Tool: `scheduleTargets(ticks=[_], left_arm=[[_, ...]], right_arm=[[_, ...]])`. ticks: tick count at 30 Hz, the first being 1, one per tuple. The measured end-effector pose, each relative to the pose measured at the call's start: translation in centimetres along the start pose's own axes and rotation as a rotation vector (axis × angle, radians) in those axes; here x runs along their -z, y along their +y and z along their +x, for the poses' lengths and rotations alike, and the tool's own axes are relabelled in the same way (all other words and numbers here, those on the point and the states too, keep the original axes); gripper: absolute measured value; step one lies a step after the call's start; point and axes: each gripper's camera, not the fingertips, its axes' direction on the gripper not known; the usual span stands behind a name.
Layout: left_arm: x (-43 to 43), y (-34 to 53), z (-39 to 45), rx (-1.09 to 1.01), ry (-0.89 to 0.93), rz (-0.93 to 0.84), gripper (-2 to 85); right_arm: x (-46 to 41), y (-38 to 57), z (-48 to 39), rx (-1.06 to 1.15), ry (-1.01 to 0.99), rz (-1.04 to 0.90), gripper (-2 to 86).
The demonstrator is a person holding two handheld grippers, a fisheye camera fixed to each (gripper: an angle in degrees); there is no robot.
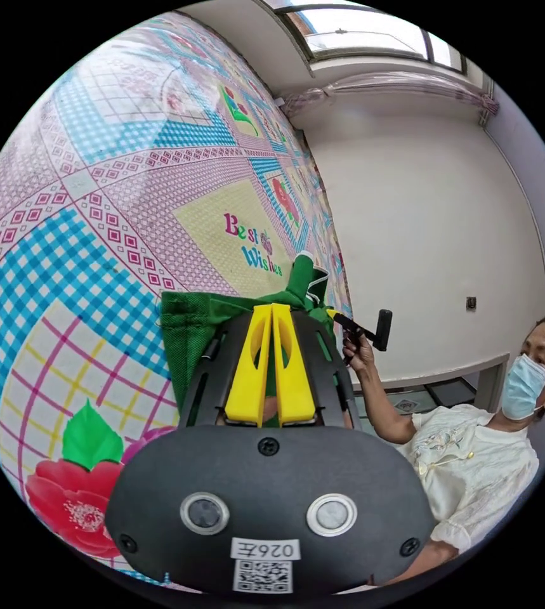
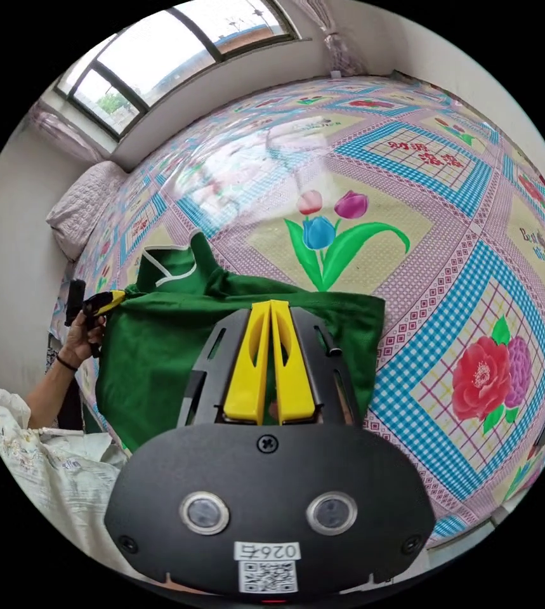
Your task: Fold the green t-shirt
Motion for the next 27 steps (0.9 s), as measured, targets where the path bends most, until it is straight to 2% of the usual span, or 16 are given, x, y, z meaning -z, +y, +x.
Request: scheduleTargets(ticks=[2,5,7,8,10,12,17,19,21,23,25,27], left_arm=[[1.8,1.3,1.8,-0.044,0.038,0.049,-1.0],[5.8,3.9,5.9,-0.173,0.171,0.153,-1.0],[10.4,6.6,11.1,-0.337,0.247,0.273,-1.0],[11.8,7.4,12.6,-0.386,0.275,0.313,-1.0],[17.8,11.2,19.2,-0.600,0.409,0.514,-1.0],[22.2,14.4,24.2,-0.761,0.477,0.660,-1.0],[30.8,22.8,36.3,-1.078,0.512,0.813,-1.0],[34.7,29.3,41.9,-1.229,0.444,0.926,-1.0],[37.1,34.3,45.5,-1.345,0.395,1.006,-1.0],[39.1,38.9,48.1,-1.430,0.383,1.075,-0.9],[41.5,43.5,50.3,-1.512,0.470,1.132,-0.7],[43.3,45.9,51.4,-1.549,0.560,1.112,-0.7]], right_arm=[[2.2,1.8,0.4,-0.009,0.039,0.046,-0.9],[7.5,6.5,-0.3,0.030,0.049,0.221,-0.8],[14.4,12.6,-2.2,0.075,0.038,0.498,-0.7],[16.4,14.4,-2.7,0.087,0.031,0.577,-0.6],[24.3,21.7,-4.6,0.128,-0.021,0.877,0.2],[28.6,26.2,-5.4,0.169,-0.078,1.041,1.4],[36.7,35.0,-5.6,0.257,-0.260,1.237,-0.3],[40.3,40.4,-4.6,0.311,-0.419,1.390,-0.7],[42.9,43.9,-4.1,0.351,-0.490,1.425,-0.9],[45.2,46.6,-4.3,0.375,-0.453,1.402,-0.9],[47.2,50.8,-4.4,0.373,-0.394,1.459,-0.8],[48.1,54.2,-3.7,0.381,-0.425,1.550,-0.7]])
